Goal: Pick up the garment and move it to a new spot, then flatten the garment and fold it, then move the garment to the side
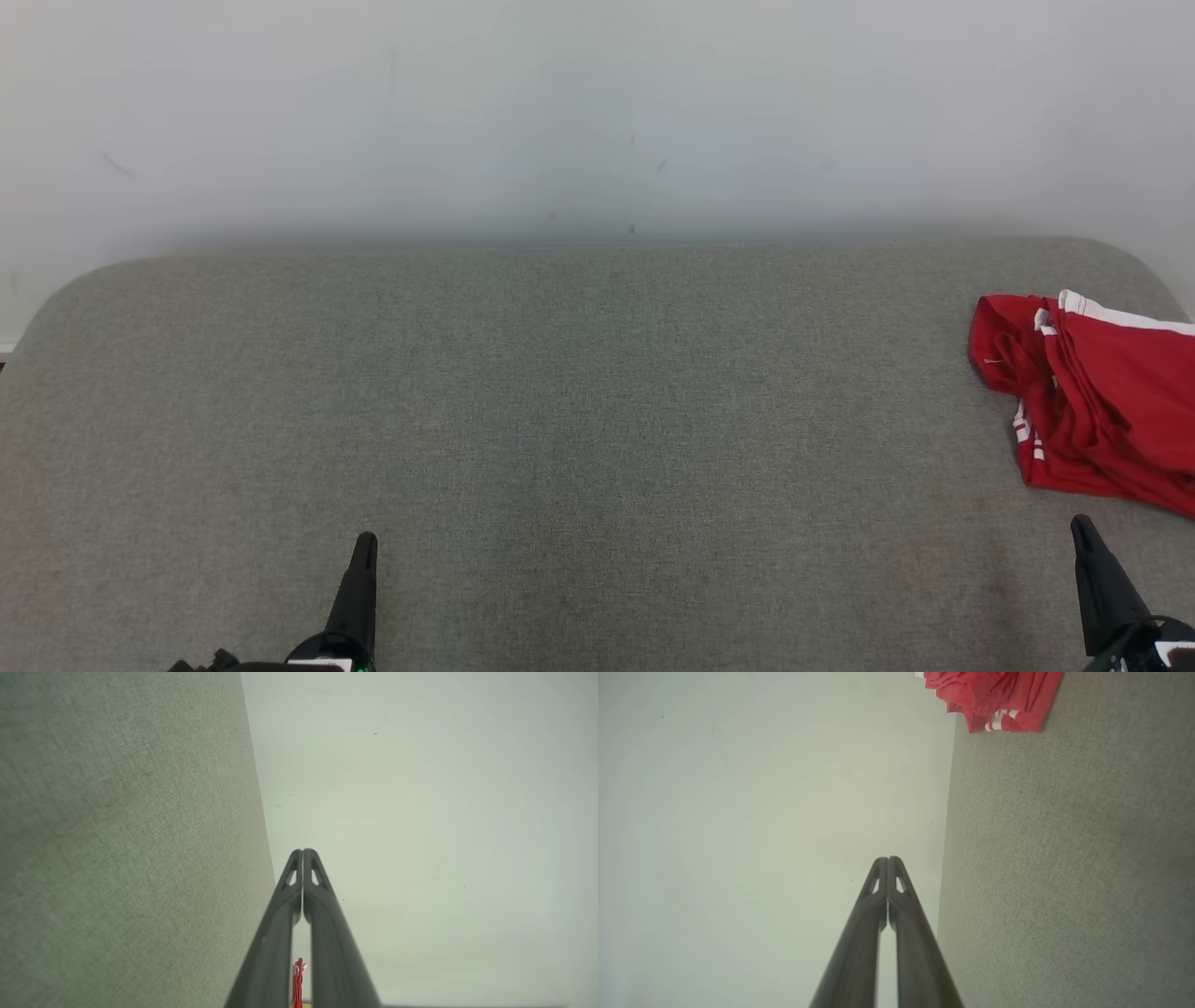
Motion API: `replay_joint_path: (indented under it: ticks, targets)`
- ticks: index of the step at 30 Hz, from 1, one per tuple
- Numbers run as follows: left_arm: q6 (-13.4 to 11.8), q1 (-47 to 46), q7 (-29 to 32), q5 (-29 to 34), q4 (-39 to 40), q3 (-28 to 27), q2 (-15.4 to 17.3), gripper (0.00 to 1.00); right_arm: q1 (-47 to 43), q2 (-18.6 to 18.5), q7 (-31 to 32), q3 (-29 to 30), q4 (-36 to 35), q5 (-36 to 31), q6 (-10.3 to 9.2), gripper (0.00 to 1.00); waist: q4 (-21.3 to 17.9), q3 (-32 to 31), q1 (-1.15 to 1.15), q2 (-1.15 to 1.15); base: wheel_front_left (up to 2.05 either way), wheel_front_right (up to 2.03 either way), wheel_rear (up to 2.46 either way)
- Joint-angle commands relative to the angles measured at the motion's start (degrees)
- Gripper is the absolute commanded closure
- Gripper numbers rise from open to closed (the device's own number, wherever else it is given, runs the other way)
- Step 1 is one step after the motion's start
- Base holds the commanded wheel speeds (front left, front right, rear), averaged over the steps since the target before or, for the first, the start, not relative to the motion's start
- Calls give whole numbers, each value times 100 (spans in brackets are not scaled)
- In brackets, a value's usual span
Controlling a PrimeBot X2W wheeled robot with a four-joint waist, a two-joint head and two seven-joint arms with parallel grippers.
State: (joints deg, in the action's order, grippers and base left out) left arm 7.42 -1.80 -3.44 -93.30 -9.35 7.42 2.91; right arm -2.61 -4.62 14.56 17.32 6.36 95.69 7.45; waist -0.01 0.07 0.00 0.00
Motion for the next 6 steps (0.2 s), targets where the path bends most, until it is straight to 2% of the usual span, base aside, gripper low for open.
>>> replay_joint_path:
  ticks: [1,6]
  targets:
    - [18,-62,20,-10,19,-2,5,100,8,16,8,13,1,-68,6,100,0,0,0,0,0,0,0]
    - [18,-62,20,-10,19,-3,6,100,11,24,17,22,2,-72,6,100,0,0,0,0,0,0,0]
